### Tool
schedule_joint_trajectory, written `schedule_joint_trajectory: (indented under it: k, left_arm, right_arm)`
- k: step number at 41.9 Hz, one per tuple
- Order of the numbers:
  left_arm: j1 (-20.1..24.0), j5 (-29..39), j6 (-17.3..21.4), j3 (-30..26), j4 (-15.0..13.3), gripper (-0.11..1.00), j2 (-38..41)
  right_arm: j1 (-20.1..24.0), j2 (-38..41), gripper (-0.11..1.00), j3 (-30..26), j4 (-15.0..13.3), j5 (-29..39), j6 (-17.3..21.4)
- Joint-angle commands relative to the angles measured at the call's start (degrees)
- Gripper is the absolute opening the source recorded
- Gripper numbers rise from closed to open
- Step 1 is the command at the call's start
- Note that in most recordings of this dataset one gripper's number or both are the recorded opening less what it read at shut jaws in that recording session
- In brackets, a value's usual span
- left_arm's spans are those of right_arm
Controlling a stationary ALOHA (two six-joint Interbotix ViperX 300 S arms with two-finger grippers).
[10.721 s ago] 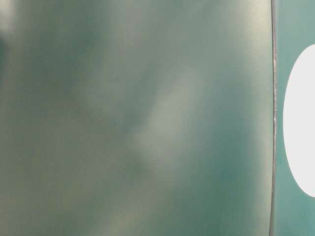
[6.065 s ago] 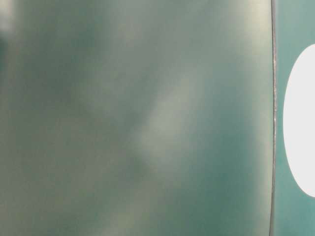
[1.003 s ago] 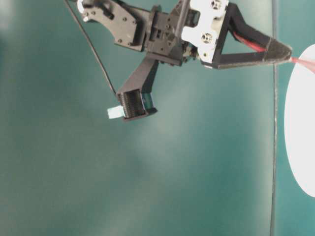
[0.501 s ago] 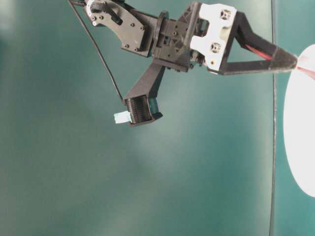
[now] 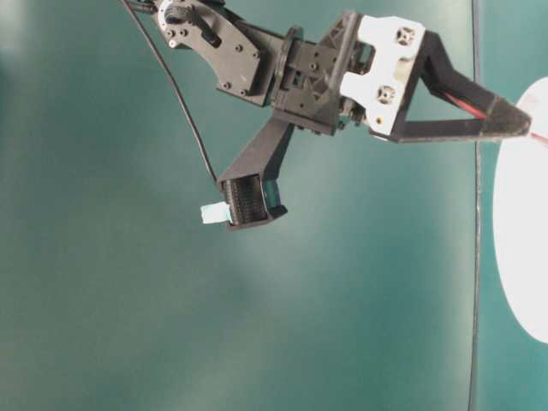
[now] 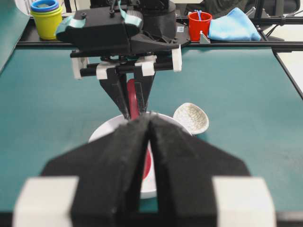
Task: Scoop the yellow hexagonal prism block from the bowl with a spoon using the right arm.
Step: 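Push the spoon under the yellow block to scoop it up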
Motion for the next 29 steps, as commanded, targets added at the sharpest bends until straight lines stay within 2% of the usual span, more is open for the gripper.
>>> schedule_joint_trajectory:
  k: [1,29]
  left_arm:
    - [0.1,-0.3,0.1,-1.8,0.2,0.06,0.3]
    - [0.1,-0.3,0.1,-1.9,0.2,0.06,0.3]
  right_arm:
    - [0.2,-0.9,0.25,-1.4,0.4,-1.1,0.1]
    - [0.5,-0.6,0.25,-1.0,1.8,-6.3,0.4]
